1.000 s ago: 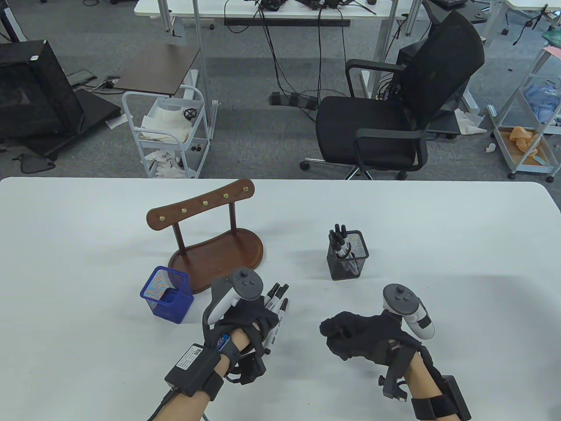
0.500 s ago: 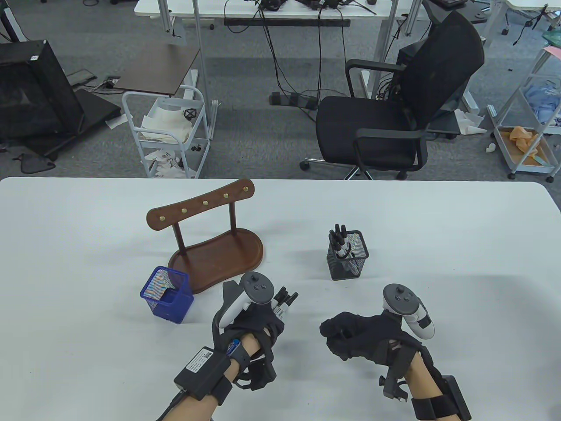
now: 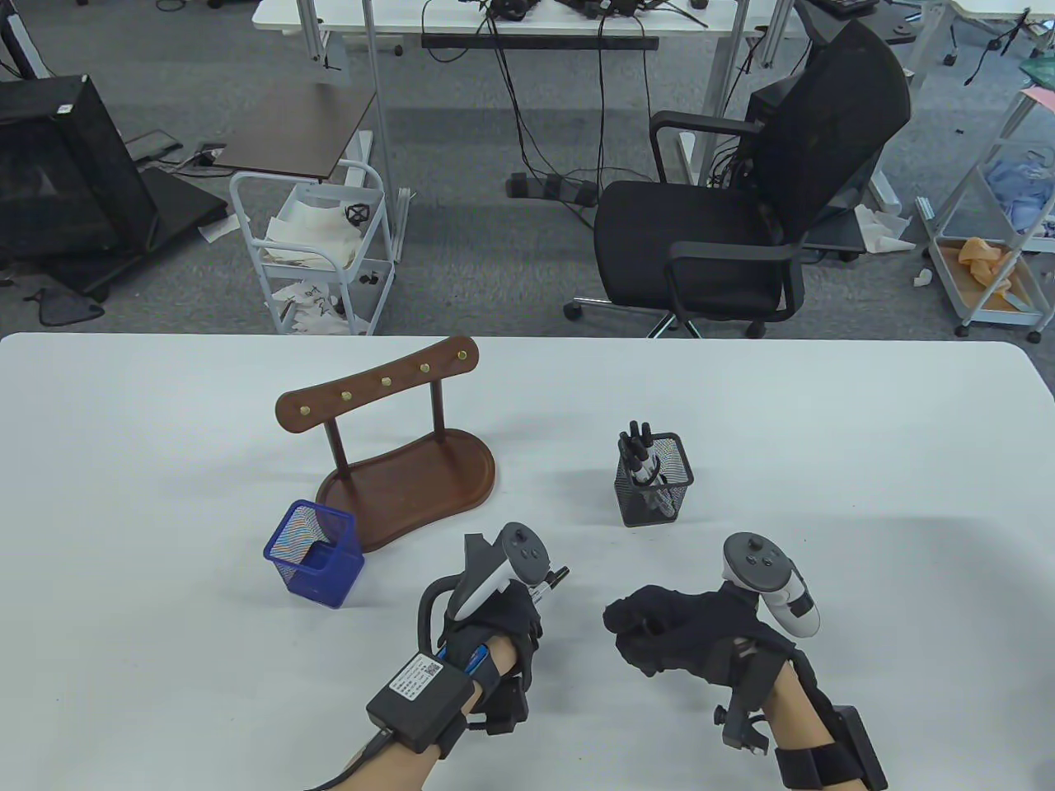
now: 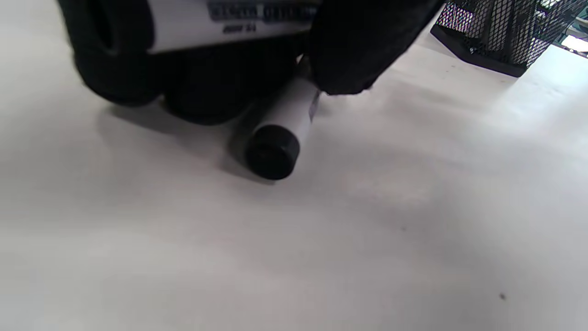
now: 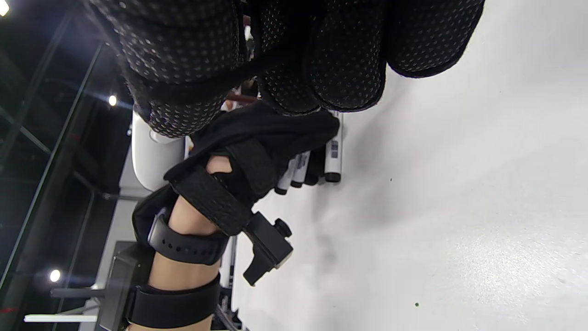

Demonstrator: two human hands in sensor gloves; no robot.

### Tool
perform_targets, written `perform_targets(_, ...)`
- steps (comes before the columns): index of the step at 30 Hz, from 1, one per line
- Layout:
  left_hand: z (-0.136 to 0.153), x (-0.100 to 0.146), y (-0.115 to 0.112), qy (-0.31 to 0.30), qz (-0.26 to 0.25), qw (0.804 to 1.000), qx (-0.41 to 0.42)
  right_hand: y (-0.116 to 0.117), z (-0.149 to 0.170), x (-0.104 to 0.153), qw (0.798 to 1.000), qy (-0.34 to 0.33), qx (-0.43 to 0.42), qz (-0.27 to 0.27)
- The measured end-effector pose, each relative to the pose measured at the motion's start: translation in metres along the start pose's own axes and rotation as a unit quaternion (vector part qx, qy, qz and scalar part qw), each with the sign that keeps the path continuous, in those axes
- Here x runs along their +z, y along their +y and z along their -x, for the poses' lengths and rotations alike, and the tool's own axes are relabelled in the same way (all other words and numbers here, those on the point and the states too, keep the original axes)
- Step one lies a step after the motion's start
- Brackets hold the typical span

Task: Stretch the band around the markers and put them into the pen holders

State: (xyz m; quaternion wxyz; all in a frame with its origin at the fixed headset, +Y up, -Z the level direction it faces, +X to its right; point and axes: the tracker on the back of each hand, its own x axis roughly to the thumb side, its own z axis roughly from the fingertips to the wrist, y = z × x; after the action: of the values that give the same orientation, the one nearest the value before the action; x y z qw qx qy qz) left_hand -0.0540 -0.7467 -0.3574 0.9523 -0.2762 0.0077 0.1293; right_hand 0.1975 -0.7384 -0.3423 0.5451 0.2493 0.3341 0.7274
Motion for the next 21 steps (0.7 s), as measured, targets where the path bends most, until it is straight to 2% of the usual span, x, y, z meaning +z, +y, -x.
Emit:
perform_targets(7, -0.001, -0.008, 0.000, 0.006, 0.019, 1.000, -0.015, 0.000, 0.001, 0.000, 1.000, 0.005, 0.001, -0.001)
perform_targets(16, 0.005, -0.012, 0.003, -0.008, 0.007, 1.000, -0.015, 0.001, 0.001, -0.001, 1.000, 0.010, 0.000, -0.001)
perform_targets(21, 0.015, -0.014, 0.010, -0.023, 0.042, 0.999, 0.022, 0.003, 0.002, -0.002, 1.000, 0.016, 0.002, -0.004)
